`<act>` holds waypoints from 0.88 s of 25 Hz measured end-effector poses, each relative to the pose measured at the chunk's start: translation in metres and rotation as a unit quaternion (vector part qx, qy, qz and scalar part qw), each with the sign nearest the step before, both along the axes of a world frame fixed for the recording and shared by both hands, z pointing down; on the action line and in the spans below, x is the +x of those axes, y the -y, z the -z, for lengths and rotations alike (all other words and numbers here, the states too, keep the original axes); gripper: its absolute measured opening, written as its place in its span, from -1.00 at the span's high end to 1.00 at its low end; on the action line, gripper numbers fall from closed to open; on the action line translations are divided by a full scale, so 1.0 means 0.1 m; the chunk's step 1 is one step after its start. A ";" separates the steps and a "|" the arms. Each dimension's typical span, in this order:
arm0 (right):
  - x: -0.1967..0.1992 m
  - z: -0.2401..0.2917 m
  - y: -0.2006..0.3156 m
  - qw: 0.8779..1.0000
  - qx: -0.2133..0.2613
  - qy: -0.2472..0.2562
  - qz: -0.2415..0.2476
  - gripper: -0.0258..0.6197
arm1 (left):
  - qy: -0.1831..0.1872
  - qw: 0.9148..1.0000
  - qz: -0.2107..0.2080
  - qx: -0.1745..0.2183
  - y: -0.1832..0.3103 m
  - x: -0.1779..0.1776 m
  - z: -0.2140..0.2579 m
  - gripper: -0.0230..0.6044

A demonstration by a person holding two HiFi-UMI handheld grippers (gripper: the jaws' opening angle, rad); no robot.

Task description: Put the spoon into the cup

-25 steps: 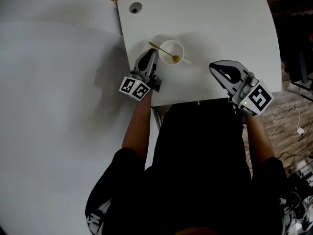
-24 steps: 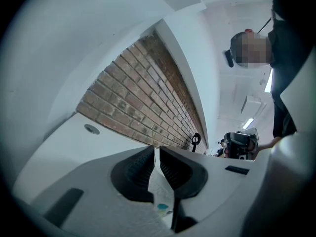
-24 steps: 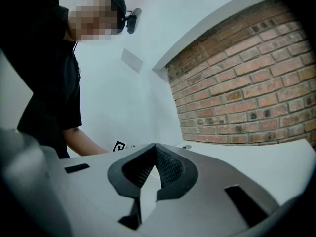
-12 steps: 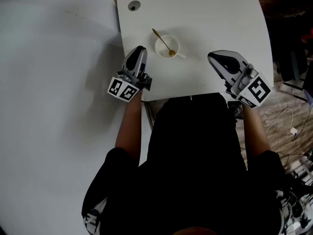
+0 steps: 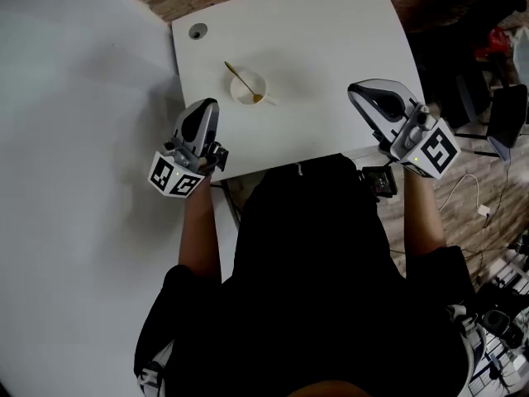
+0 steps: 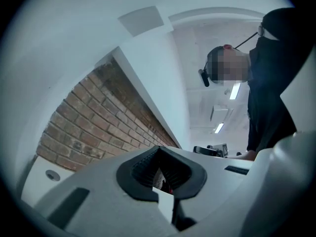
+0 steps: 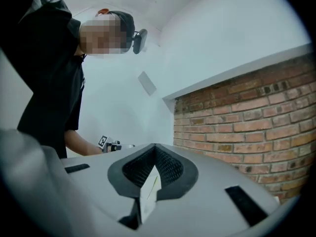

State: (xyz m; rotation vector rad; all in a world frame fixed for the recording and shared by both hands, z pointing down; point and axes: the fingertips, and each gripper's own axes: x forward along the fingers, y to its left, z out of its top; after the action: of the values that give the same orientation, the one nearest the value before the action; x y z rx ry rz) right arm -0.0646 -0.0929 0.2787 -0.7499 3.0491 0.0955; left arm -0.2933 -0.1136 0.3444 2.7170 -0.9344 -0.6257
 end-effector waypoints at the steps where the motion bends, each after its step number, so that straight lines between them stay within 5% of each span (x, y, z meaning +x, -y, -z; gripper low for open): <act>1: 0.11 0.06 -0.01 1.000 0.007 -0.001 -0.009 0.90 | 0.004 1.000 -0.009 0.008 -0.06 0.07 0.08 0.87; 5: 0.53 0.26 -0.14 0.999 0.024 0.002 -0.032 0.90 | 0.026 0.998 -0.038 0.037 -0.32 0.41 0.33 0.88; 11: 0.93 0.42 -0.60 0.999 0.024 0.026 -0.004 0.90 | 0.067 0.995 -0.044 0.055 -0.80 0.94 0.73 0.88; 22: 1.57 0.25 -1.72 0.996 -0.013 0.046 0.080 0.90 | 0.098 0.993 -0.071 0.010 -1.97 2.16 0.69 0.88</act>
State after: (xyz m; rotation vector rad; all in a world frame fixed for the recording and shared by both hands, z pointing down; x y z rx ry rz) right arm 0.0925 0.0790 0.2535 -0.4934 3.0141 0.0199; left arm -0.0773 0.0834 0.2757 2.8701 -0.7697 -0.3489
